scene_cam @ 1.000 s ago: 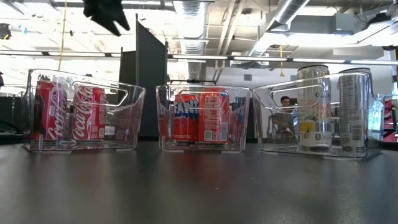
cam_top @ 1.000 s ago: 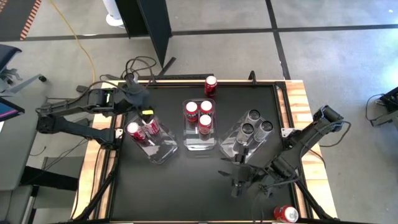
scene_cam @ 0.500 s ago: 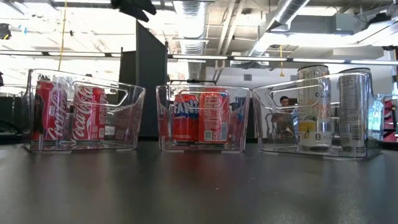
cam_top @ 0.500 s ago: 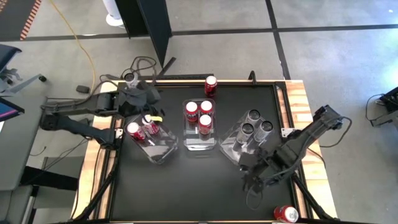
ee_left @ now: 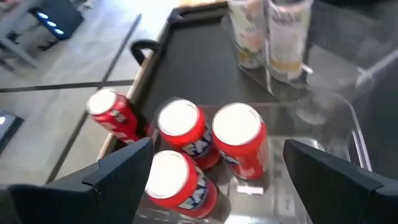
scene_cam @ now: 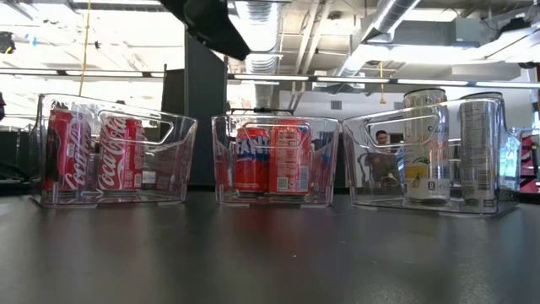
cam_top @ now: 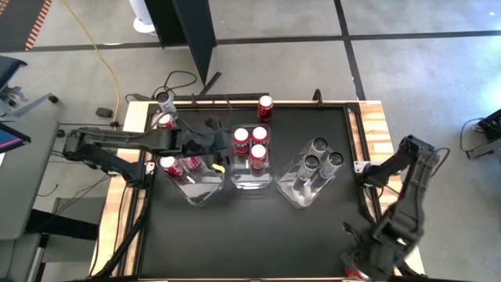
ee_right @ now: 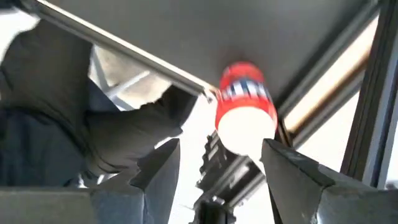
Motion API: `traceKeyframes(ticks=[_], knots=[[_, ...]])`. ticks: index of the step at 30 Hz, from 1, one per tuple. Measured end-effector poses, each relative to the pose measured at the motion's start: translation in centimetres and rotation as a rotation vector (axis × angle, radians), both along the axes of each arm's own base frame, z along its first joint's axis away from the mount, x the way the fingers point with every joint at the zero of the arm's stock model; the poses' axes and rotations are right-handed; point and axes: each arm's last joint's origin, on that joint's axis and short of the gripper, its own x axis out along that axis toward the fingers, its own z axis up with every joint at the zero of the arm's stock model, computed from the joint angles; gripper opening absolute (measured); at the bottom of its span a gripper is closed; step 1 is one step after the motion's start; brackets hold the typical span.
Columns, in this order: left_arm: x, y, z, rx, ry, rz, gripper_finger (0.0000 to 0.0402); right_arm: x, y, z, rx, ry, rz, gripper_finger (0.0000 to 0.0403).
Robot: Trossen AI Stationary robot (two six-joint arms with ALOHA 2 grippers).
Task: Sort soda cans
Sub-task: Put the orange soda can into the center transparent bin
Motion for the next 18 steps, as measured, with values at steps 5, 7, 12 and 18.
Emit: traceKeyframes(ticks=[5, 7, 12, 18], knots=[[1.1, 0.0, -1.5, -0.001, 0.064, -0.022, 0.0355, -0.4, 1.9, -1.0, 0.036, 0.085, -0.028, 0.0264], [1.3, 0.0, -1.7, -0.012, 0.062, -0.016, 0.0355, 0.1, 2.2, -1.6, 0.019, 0.094, -0.039, 0.0283], [1.4, -0.2, -1.8, -0.083, 0.05, -0.035, 0.0355, 1.3, 2.7, -3.0, -0.014, 0.113, -0.051, 0.035], [1.5, -1.1, -1.8, -0.105, 0.035, -0.061, 0.0355, 1.1, 4.8, -4.8, 0.012, 0.221, -0.012, 0.039]])
